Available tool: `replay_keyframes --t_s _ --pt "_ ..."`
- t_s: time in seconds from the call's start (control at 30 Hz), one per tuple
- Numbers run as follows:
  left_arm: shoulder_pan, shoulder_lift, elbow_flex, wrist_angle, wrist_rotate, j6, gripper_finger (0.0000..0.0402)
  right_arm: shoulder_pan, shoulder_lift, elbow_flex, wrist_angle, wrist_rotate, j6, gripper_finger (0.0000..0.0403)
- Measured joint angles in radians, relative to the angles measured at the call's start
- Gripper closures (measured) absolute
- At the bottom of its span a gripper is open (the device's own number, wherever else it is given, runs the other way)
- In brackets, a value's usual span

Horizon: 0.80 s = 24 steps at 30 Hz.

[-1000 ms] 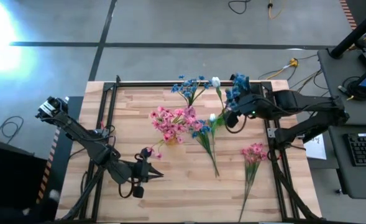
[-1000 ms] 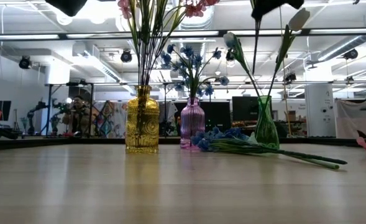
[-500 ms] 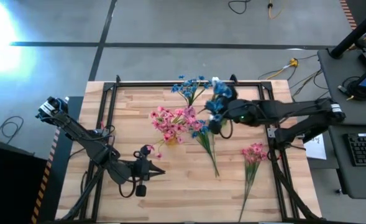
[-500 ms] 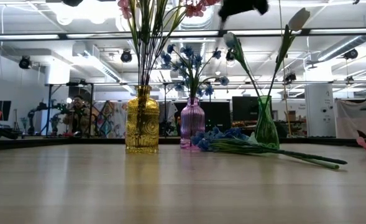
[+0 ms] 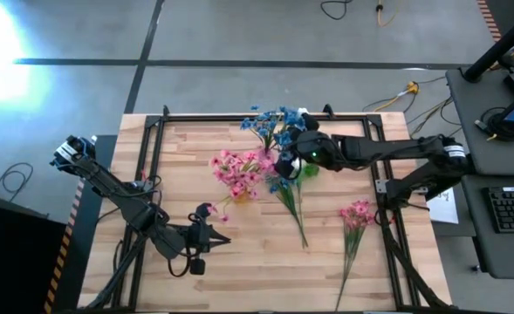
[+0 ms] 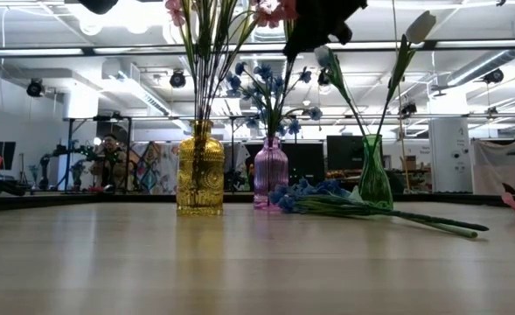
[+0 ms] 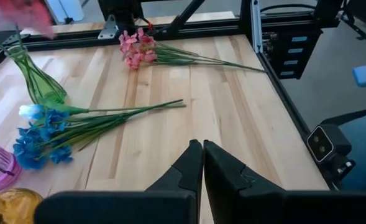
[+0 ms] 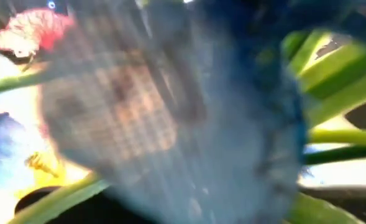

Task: Sort flowers into vase by color
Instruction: Put the left blue flowers into the purple flower vase

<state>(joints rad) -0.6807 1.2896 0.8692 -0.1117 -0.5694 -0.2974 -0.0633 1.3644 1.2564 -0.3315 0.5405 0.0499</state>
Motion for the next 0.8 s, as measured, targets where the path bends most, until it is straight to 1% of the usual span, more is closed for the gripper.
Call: replay_keyframes --t_s 0.13,0.2,0.37,0.8 --pt "0.000 0.000 0.000 -0.010 0.000 0.000 0.0401 -0.025 0.000 -0.001 0.020 -0.074 0.007 0.0375" --pt "0.000 0.000 0.000 -0.012 0.000 0.000 0.0401 -0.032 -0.001 -0.001 0.023 -0.092 0.009 0.0375" --pt "0.000 0.000 -0.001 -0.020 -0.023 0.000 0.0401 -0.040 -0.001 -0.003 0.025 -0.095 0.009 0.0375" --pt "0.000 0.000 -0.002 -0.027 -0.026 0.000 0.0401 -0.040 0.027 -0.016 0.027 -0.096 0.018 0.0375"
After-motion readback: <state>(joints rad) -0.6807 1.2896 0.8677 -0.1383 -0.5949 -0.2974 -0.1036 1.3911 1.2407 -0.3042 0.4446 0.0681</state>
